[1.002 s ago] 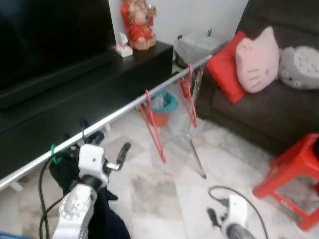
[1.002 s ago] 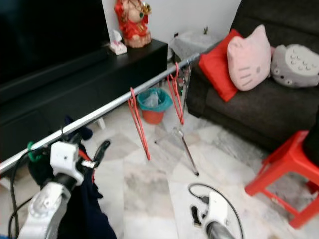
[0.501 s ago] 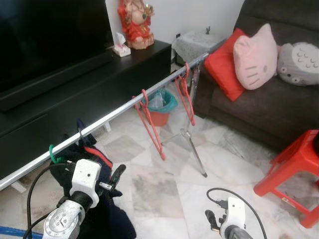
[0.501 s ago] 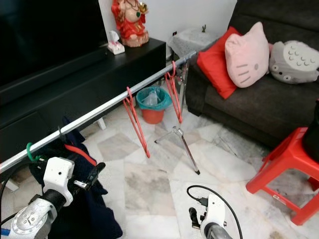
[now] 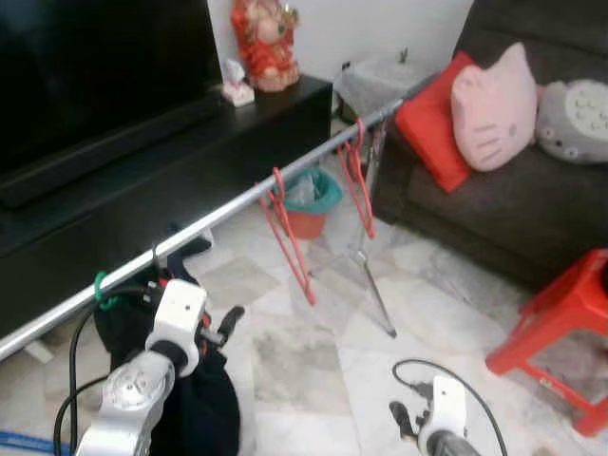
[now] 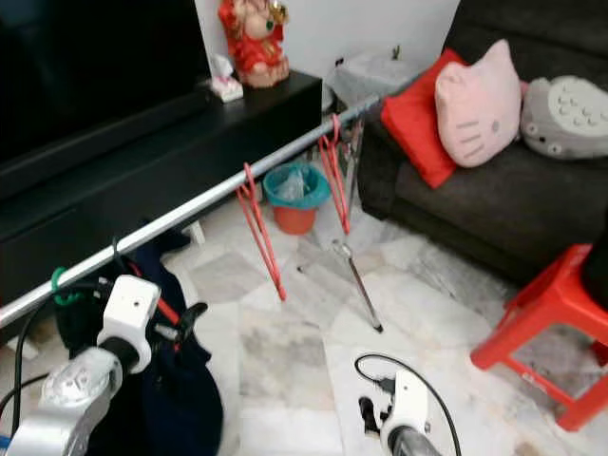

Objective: Hang hanger

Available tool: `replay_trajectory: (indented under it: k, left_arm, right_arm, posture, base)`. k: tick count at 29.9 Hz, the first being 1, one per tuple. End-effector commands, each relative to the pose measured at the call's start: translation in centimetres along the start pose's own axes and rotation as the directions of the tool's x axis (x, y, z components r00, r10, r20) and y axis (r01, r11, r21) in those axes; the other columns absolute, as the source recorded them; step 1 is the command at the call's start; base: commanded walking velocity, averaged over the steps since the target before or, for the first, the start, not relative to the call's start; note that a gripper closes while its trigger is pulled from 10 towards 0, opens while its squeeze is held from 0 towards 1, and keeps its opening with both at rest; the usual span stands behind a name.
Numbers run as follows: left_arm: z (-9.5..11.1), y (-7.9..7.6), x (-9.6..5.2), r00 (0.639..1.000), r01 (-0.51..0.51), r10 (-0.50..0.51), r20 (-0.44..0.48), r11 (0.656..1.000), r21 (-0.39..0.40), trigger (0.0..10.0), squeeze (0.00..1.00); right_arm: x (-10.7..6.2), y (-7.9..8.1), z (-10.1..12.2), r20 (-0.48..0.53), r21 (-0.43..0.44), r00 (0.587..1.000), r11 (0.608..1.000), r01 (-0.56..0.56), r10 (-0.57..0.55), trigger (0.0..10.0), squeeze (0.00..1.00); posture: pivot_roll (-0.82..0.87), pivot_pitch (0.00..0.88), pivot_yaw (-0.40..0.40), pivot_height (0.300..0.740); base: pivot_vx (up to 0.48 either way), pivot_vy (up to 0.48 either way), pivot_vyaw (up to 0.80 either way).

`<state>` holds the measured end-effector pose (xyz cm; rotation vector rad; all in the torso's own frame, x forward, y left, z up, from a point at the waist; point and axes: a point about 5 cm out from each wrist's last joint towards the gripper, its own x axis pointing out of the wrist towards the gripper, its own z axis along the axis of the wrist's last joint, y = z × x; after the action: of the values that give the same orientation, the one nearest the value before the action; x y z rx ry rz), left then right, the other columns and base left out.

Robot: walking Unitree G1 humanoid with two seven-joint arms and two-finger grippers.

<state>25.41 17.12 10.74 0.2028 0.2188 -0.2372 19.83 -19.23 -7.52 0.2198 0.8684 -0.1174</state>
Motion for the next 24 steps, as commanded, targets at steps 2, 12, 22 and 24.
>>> replay_trajectory:
  k: [2, 12, 22, 24]
  left_arm:
    - [0.4, -0.1, 0.7, 0.999, -0.028, 0.028, -0.021, 1.000, 0.001, 10.0, 0.00]
    - [1.2, 0.8, -1.1, 1.000, 0.000, 0.002, -0.027, 0.999, 0.044, 10.0, 0.00]
    - [0.3, 2.6, -1.9, 0.975, -0.116, 0.134, -0.179, 0.987, 0.108, 10.0, 0.00]
    - [-0.1, 2.3, -1.5, 0.971, -0.123, 0.139, -0.196, 0.988, 0.095, 10.0, 0.00]
  right_arm:
    - [0.0, 0.2, -0.3, -0.012, 0.013, 1.000, 1.000, 0.001, 0.000, 10.0, 0.00]
    - [0.0, 0.2, -0.2, -0.013, 0.013, 1.000, 1.000, 0.001, 0.000, 10.0, 0.00]
    - [0.0, 0.2, -0.1, -0.014, 0.003, 1.000, 1.000, -0.004, 0.004, 10.0, 0.00]
    - [0.0, 0.2, -0.1, -0.014, 0.004, 1.000, 1.000, -0.004, 0.004, 10.0, 0.00]
  posture:
    - [0.03, 0.000, 0.033, 0.740]
    - [0.04, 0.008, 0.030, 0.740]
    - [0.04, 0.012, 0.025, 0.740]
    - [0.04, 0.010, 0.027, 0.740]
  base:
    - [0.000, 0.000, 0.00]
    - [0.000, 0.000, 0.00]
    - [0.000, 0.000, 0.00]
    - [0.000, 0.000, 0.00]
